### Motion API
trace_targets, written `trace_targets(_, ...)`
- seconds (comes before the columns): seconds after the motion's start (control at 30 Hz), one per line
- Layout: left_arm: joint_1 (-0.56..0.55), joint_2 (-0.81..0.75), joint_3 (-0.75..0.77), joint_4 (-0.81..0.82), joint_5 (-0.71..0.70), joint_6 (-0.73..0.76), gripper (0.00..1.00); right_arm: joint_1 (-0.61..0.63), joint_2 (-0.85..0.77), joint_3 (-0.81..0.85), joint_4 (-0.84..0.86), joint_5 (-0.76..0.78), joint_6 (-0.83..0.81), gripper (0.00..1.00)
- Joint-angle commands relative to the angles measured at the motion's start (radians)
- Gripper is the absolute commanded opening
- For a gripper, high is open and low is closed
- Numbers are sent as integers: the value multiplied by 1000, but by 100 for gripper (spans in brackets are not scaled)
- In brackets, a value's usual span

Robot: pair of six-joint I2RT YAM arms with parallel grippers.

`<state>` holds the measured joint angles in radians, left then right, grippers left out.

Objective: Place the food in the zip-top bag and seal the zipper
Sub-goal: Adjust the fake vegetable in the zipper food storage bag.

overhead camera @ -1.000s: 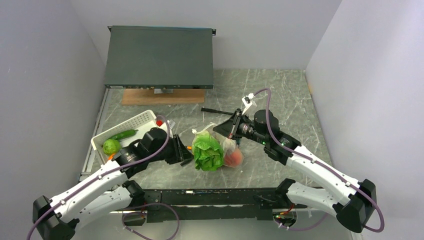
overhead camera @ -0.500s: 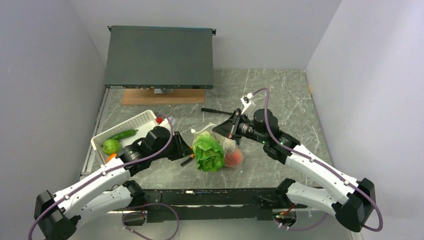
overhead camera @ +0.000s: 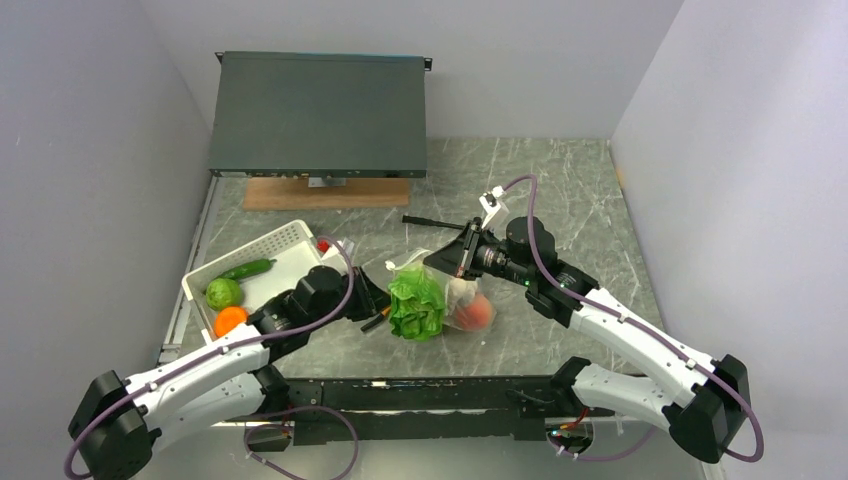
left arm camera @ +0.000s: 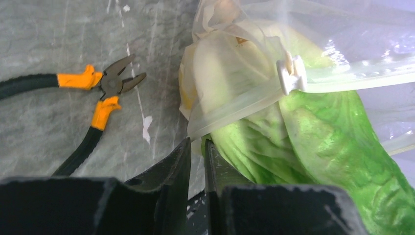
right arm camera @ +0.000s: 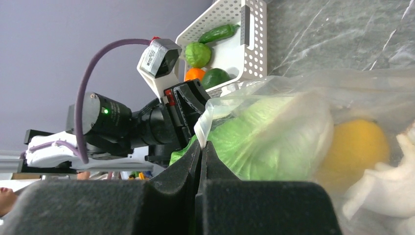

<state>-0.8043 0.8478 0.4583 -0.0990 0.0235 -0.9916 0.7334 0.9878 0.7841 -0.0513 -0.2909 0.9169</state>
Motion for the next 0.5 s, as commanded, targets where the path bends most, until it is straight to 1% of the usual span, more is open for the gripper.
trace_targets(0.0,-30,-18,-66,282,-79,10,20,-6,-13,37,121,-41,37,0)
trace_targets(0.07,-39,-9,-79,324,-82,7,20,-5,-15,40,123,-44,43,0)
trace_targets(0.13,-45,0,-68,315,-58,23,21,-5,-17,52,122,-46,49,0)
trace_targets(0.27,-47,-8,-64,287,10,13,28,-5,-23,69,125,-51,67,0)
trace_targets(0.3,-48,-16,-78,302,24,1,32,-7,-22,70,132,-54,75,0)
trace_targets(0.4,-47,-58,-146,416,50,-40,51,-6,-14,65,153,-72,98,0)
trace_targets(0.43,-47,-74,-166,449,50,-62,55,-6,-11,62,156,-78,105,0)
trace_targets(0.47,-48,-89,-181,474,47,-68,56,-7,-8,57,162,-84,111,0)
